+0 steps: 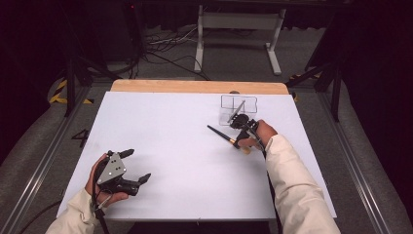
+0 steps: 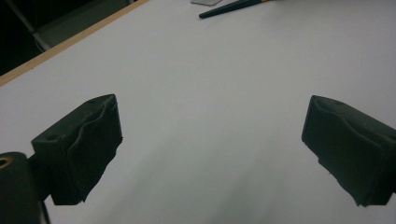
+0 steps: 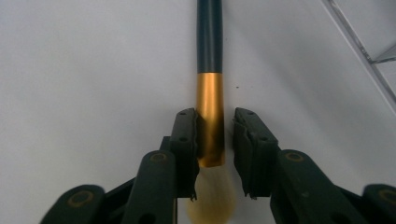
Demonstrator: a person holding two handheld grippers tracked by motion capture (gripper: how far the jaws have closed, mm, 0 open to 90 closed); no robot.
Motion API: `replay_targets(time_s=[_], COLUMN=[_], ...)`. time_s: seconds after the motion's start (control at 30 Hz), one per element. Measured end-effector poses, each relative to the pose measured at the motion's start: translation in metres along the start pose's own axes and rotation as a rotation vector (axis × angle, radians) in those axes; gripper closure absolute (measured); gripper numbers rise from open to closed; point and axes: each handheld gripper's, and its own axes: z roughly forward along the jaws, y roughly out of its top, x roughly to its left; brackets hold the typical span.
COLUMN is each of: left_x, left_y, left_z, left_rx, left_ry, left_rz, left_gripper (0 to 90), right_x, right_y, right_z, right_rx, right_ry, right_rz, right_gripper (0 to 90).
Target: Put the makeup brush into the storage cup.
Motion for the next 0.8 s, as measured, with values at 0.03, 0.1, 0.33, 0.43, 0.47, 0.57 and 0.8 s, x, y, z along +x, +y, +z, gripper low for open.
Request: replay_targets(time_s=[0.03,0.1,0.33,0.43,0.47,0.57,0.8], left_x=[0.0,-0.001,-0.005,-0.008,-0.008,-0.011,-0.031], left_y=[0.0,0.0,0.003,0.008,0.011,0.02,0.038], left_z=[0.001,0.002,0.009,0.016,0.02,0.029,0.061], left_rx=[0.002,0.008,0.023,0.037,0.037,0.035,0.048], left_ry=[-0.004,-0.008,-0.019,-0.02,-0.021,-0.005,0.021], left_rz=[0.001,0.011,0.044,0.085,0.102,0.162,0.341], left_gripper=[5.7,5.8,6.0,6.1,6.2,6.3,9.2], right_x=[-0.001,0.0,0.0,0.001,0.001,0.006,0.031], right_y=[0.001,0.002,0.0,-0.004,-0.006,-0.009,-0.007], right_z=[0.0,0.001,0.0,-0.005,-0.01,-0.017,-0.032], right_rx=[0.005,0.017,0.0,-0.039,-0.073,-0.118,-0.173], right_ry=[0.0,-0.012,0.008,0.049,0.073,0.108,0.179], right_rz=[-0.003,-0.018,-0.008,0.017,0.025,0.022,-0.025], right_gripper=[75.5,76.7,77.8,77.8,77.8,77.8,77.8])
